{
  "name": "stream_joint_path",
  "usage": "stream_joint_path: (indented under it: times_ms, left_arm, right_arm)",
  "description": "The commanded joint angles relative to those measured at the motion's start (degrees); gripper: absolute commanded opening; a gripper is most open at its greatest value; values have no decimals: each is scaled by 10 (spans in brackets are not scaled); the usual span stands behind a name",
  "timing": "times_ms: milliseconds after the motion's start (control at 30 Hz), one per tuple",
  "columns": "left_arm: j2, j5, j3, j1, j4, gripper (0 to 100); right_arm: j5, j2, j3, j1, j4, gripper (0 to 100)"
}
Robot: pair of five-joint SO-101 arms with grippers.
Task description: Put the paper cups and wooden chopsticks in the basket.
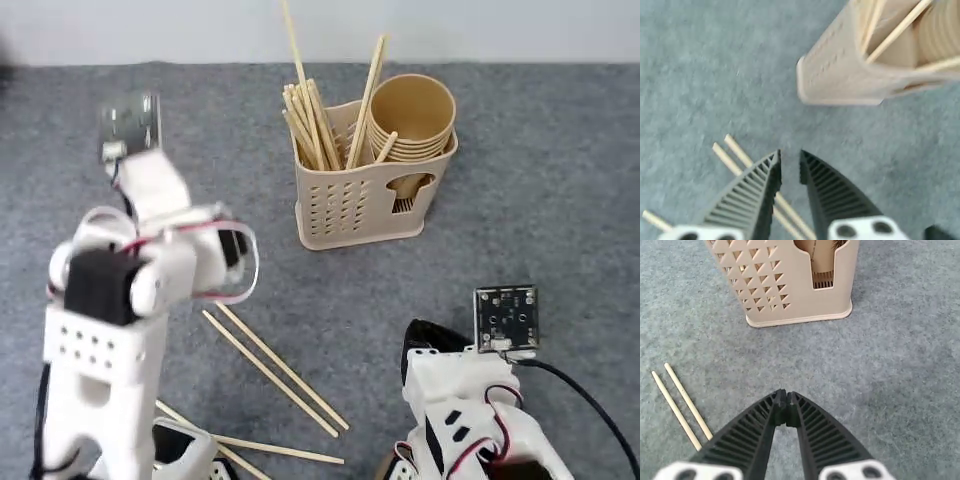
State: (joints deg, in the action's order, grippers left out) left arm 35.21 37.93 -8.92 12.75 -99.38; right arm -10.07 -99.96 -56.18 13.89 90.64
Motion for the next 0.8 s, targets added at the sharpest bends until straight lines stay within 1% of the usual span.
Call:
stream_joint_path:
  times_ms: [0, 133, 200, 267, 333, 533, 633, 767]
  left_arm:
    - [60, 6, -137, -5, 20, 143]
    - [66, 6, -283, -6, 80, 220]
    - [66, 6, -337, -7, 117, 242]
    - [67, 4, -362, -27, 148, 246]
    - [65, 2, -373, -64, 173, 246]
    - [65, -54, -461, -125, 248, 246]
    - [65, -58, -496, -132, 292, 246]
    - [65, -56, -522, -129, 328, 246]
  right_arm:
    - [4, 16, 4, -6, -13, 8]
    - [4, 16, 4, -6, -12, 8]
    - [3, 16, 4, -6, -11, 8]
    - [3, 16, 4, -6, -11, 8]
    - [3, 16, 4, -6, -11, 8]
    - [3, 16, 4, -6, -11, 8]
    - [2, 16, 4, -6, -12, 8]
    - [2, 16, 4, -6, -12, 8]
